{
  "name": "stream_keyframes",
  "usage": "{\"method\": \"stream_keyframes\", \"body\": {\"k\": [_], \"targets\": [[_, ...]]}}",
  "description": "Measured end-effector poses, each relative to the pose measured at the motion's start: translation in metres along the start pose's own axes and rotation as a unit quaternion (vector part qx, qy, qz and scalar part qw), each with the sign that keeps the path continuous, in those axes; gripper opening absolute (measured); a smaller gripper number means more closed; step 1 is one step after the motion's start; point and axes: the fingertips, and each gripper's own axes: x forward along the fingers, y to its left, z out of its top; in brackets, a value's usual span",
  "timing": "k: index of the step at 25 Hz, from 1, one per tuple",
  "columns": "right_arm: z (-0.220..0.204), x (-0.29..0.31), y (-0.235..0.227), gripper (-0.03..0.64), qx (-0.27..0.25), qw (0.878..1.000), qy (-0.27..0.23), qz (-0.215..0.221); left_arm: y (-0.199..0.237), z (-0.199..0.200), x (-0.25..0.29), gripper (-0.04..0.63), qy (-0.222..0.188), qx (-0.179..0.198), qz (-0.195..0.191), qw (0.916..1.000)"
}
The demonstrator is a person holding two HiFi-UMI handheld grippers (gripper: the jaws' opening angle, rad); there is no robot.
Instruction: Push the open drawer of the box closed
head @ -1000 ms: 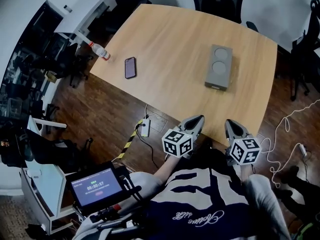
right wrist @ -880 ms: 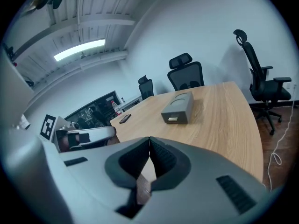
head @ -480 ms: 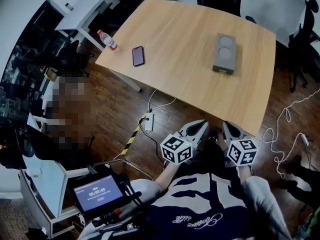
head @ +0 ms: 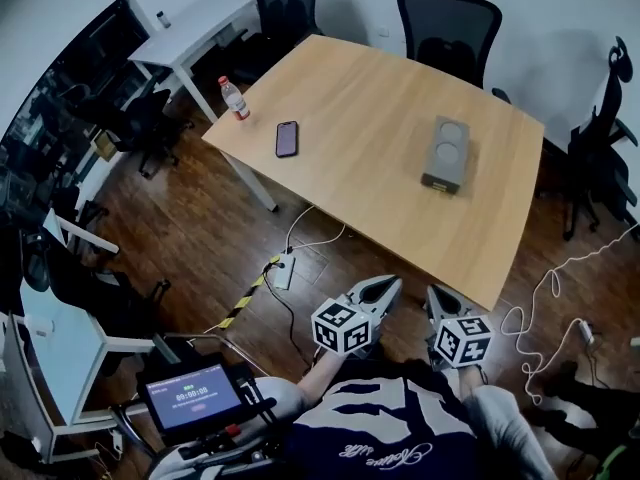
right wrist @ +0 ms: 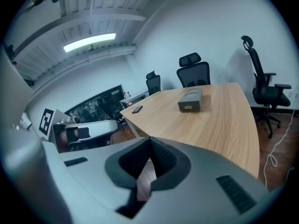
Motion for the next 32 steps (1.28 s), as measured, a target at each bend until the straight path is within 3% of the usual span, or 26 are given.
{"method": "stream_keyframes", "body": {"k": [4,9,16,22,32], "targets": [[-0.005,-0.014,0.004,-0.002,-0.037,0.999,0.002,0.008,-0.008,-0.006,-0.002,0.002,-0.006,0.004,0.023,0.9997],[0.003,-0.024,0.015,-0.002,-0.033,0.999,0.004,0.030,-0.013,0.003,-0.006,0.002,-0.013,0.004,0.057,0.9983],[-0.040,-0.095,-0.030,-0.003,-0.041,0.997,0.014,0.057,-0.092,-0.067,0.012,0.002,-0.002,-0.007,0.079,0.9968],[-0.063,-0.122,-0.042,-0.003,-0.030,0.996,0.021,0.079,-0.131,-0.097,0.015,0.002,0.018,-0.001,0.091,0.9956],[-0.062,-0.147,-0.038,-0.005,-0.008,0.997,-0.008,0.080,-0.157,-0.098,0.010,0.002,0.028,0.049,0.094,0.9940]]}}
